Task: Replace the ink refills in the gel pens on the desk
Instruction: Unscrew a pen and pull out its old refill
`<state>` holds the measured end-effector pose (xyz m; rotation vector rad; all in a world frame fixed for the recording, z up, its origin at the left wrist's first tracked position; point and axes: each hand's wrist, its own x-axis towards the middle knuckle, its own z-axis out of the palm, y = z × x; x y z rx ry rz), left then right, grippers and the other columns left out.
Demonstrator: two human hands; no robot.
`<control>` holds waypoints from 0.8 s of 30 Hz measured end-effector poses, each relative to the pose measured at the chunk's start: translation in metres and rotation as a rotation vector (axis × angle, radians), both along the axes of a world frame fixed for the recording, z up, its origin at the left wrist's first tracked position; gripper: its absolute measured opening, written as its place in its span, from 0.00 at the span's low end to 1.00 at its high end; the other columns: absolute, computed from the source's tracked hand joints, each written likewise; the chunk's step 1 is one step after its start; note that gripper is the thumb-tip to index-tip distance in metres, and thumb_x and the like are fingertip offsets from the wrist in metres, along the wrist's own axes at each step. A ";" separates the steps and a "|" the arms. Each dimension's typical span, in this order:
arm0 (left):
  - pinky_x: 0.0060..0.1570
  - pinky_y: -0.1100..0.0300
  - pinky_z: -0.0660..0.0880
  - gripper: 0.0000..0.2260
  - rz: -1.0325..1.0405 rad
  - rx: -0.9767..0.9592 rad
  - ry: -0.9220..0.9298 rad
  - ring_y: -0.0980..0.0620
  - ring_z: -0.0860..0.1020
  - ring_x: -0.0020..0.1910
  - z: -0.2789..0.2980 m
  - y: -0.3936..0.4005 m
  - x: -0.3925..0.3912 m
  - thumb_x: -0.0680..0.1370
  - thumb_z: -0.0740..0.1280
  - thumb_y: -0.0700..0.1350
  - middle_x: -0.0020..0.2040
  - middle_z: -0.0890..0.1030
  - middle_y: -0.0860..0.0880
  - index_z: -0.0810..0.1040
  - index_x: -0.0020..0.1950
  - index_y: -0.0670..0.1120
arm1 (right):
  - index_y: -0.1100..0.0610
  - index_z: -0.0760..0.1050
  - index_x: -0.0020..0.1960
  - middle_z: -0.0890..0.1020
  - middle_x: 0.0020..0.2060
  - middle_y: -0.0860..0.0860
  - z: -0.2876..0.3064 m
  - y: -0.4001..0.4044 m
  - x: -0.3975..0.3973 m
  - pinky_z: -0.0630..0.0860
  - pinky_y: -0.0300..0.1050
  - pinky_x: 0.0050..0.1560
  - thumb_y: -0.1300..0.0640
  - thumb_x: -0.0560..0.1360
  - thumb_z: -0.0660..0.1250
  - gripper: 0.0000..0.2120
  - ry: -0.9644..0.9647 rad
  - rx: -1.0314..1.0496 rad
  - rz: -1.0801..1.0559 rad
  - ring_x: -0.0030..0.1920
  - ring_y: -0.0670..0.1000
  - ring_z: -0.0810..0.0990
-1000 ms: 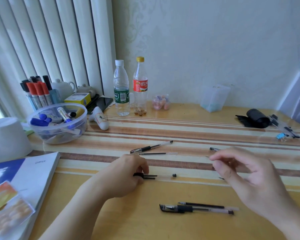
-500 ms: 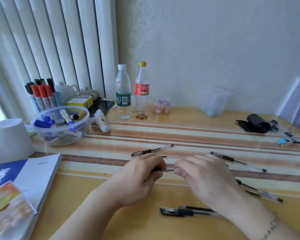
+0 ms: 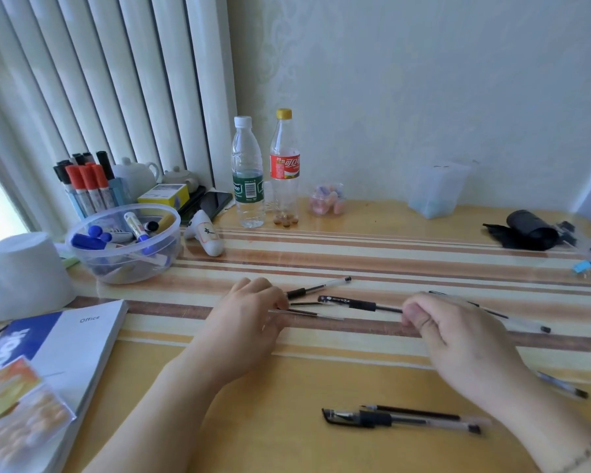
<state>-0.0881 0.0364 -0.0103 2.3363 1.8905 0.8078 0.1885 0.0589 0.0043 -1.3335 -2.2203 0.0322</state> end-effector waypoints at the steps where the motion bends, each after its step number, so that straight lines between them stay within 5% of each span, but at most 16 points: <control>1: 0.53 0.59 0.72 0.09 -0.042 0.010 -0.048 0.56 0.72 0.53 0.002 -0.002 0.003 0.76 0.68 0.48 0.51 0.76 0.57 0.78 0.56 0.52 | 0.41 0.70 0.39 0.76 0.33 0.34 0.000 0.000 0.000 0.66 0.37 0.31 0.46 0.79 0.53 0.12 -0.021 -0.018 0.001 0.37 0.37 0.74; 6: 0.54 0.65 0.69 0.16 -0.287 0.066 -0.026 0.59 0.73 0.55 0.010 -0.017 0.036 0.77 0.65 0.56 0.55 0.77 0.59 0.73 0.62 0.53 | 0.39 0.67 0.40 0.73 0.33 0.32 0.001 -0.009 -0.009 0.68 0.36 0.34 0.41 0.78 0.46 0.14 -0.065 -0.057 0.108 0.38 0.35 0.74; 9: 0.45 0.57 0.72 0.08 -0.331 0.052 0.015 0.53 0.74 0.44 0.007 -0.021 0.051 0.80 0.61 0.51 0.45 0.78 0.55 0.75 0.55 0.50 | 0.40 0.67 0.40 0.73 0.31 0.33 -0.003 -0.012 -0.013 0.63 0.34 0.32 0.46 0.80 0.52 0.11 -0.105 -0.068 0.171 0.36 0.35 0.72; 12: 0.36 0.54 0.70 0.03 -0.358 0.009 -0.006 0.49 0.70 0.36 0.004 -0.020 0.050 0.81 0.59 0.48 0.37 0.73 0.54 0.71 0.48 0.51 | 0.43 0.73 0.43 0.76 0.35 0.33 -0.004 -0.014 -0.014 0.69 0.34 0.34 0.47 0.80 0.55 0.11 -0.054 -0.134 0.226 0.39 0.38 0.75; 17: 0.33 0.62 0.66 0.08 -0.346 0.001 -0.058 0.61 0.69 0.30 0.005 -0.020 0.041 0.80 0.60 0.56 0.29 0.71 0.60 0.74 0.53 0.55 | 0.47 0.78 0.47 0.81 0.39 0.37 -0.001 -0.018 -0.013 0.77 0.43 0.37 0.39 0.76 0.48 0.22 0.036 -0.134 0.258 0.41 0.42 0.79; 24: 0.31 0.64 0.70 0.13 -0.240 0.088 -0.098 0.57 0.74 0.33 0.012 -0.020 0.027 0.76 0.61 0.64 0.36 0.73 0.59 0.73 0.54 0.59 | 0.43 0.73 0.38 0.80 0.30 0.44 0.005 -0.009 0.003 0.76 0.48 0.34 0.44 0.79 0.53 0.14 0.032 -0.068 0.174 0.34 0.44 0.77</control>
